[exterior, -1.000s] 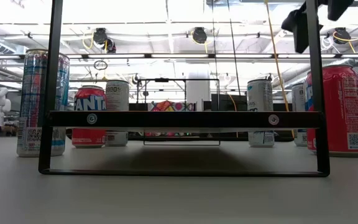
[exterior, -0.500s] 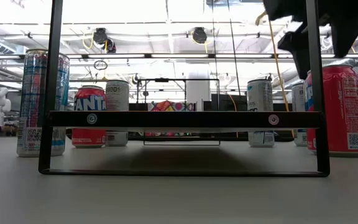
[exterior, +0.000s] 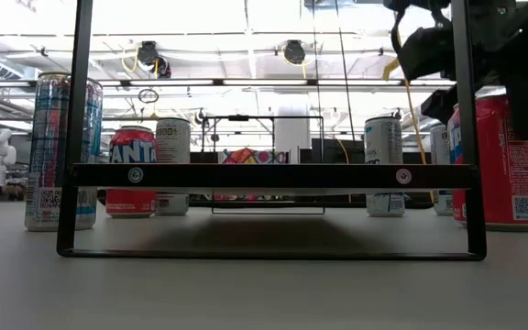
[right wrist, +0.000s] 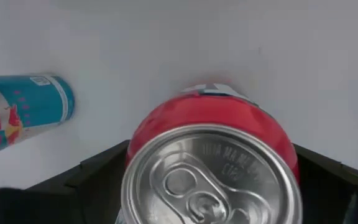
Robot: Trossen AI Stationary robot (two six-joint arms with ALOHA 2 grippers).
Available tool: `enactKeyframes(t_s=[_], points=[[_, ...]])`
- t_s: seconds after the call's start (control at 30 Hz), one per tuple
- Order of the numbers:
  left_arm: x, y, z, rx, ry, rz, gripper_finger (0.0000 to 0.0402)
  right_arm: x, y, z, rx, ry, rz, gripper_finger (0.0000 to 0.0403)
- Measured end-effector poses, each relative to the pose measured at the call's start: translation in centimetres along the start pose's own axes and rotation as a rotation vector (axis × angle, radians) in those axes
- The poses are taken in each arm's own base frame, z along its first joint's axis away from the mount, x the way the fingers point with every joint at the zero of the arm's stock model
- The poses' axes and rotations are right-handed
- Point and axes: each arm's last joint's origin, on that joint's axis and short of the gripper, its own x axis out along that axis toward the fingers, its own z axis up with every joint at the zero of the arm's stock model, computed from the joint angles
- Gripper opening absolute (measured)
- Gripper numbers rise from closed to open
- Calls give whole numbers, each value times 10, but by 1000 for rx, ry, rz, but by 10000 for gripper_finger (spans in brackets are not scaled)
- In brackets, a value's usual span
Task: Sort soda cans
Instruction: Put the right red soda can on the shelf
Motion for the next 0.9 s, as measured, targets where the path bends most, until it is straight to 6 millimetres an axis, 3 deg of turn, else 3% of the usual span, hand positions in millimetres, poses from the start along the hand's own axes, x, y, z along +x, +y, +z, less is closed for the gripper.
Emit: enactKeyframes(t_s=[0.13, 0.4, 0.53, 0.9], points=[[0, 0, 0, 0, 0, 0, 20, 0, 1, 2, 1, -22, 5, 340], [0, 0, 0, -1, 0, -1, 20, -1, 1, 3, 43, -36, 10, 253], [0, 0, 0, -1, -1, -1, 20, -7, 3, 4, 60, -33, 12, 251], [0, 0, 0, -3, 0, -1, 20, -60, 18, 26, 67, -141, 52, 258]])
